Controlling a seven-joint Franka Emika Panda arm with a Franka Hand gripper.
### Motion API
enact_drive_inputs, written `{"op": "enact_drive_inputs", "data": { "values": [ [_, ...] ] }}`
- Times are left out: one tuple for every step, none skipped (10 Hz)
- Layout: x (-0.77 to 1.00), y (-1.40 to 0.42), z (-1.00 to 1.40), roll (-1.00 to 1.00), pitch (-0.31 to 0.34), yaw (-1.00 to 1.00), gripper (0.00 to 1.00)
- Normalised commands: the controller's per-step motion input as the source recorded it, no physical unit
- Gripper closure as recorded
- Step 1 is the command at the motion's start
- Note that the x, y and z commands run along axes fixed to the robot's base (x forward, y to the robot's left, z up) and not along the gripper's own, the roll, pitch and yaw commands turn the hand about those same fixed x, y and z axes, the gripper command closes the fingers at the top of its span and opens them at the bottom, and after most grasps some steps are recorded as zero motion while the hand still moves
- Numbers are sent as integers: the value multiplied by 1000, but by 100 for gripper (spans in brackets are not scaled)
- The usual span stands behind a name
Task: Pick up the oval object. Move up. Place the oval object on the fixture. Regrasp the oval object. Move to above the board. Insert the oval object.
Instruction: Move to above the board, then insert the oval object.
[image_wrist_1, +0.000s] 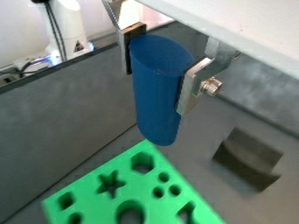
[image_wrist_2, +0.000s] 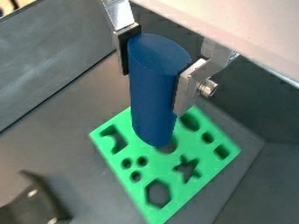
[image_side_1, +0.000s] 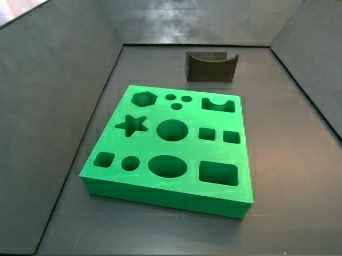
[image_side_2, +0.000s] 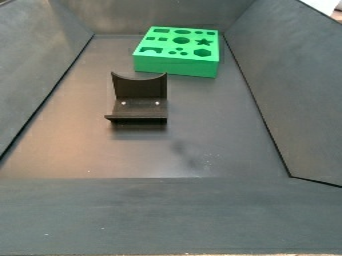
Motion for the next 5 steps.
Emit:
{"op": "enact_drive_inputs", "data": {
  "values": [
    [-59,-44,18,-331,-42,-27,100],
    [-37,-25,10,-217,-27,-25,100],
    [0,-269,-94,0,-63,0,100],
    [0,-423,-229,0,-103,0,100],
    [0,-534,-294,13,-130,0,100]
  ]
}}
